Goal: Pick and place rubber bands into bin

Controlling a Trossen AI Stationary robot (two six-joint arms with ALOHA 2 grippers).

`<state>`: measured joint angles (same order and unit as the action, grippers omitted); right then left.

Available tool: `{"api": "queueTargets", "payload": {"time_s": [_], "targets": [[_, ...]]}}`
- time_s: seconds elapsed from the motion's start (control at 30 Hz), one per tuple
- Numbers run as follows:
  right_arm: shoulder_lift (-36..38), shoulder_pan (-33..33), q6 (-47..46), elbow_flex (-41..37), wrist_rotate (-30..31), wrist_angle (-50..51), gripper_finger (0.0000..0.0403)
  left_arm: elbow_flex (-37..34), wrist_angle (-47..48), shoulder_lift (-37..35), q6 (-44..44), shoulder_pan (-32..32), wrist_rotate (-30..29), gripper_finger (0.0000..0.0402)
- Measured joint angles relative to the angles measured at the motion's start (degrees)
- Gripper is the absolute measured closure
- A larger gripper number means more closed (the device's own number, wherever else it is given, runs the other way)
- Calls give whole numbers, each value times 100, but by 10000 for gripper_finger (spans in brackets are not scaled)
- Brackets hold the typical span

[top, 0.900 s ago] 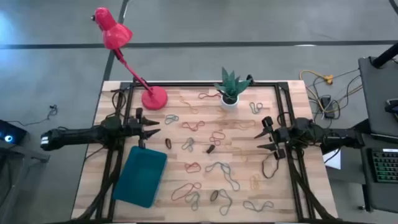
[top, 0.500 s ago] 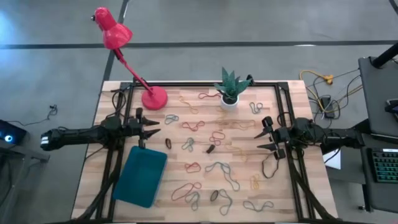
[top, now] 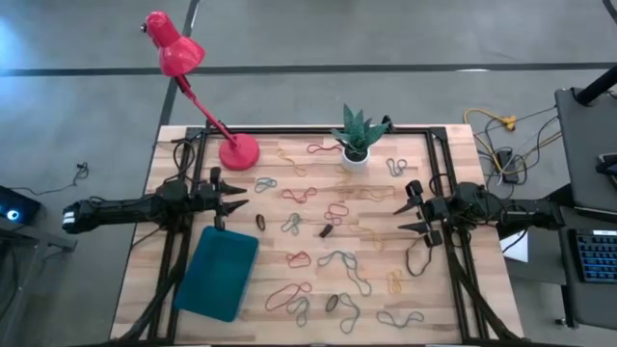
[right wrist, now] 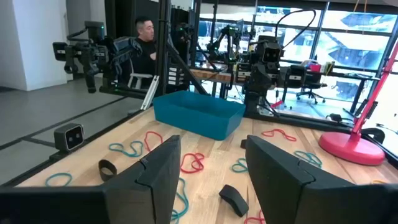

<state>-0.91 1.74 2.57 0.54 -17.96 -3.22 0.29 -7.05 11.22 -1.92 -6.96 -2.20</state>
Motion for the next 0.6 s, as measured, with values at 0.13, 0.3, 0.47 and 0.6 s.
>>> {"api": "queueTargets", "payload": {"time_s": [0.13, 0.3, 0.47, 0.6], "targets": [[0, 1, -1, 1, -2, 0, 234, 0, 2, 0, 0, 0, 1, 275], [0, 0, 0, 0, 0, 0, 234, 0, 0, 0, 0, 2, 0, 275], [0, 0, -2, 1, 0, 0, 234, -1, 2, 0, 0, 1, 1, 275], [0, 2, 284, 2, 11, -82, 234, -1, 1, 0, -1, 1, 2, 275]]}}
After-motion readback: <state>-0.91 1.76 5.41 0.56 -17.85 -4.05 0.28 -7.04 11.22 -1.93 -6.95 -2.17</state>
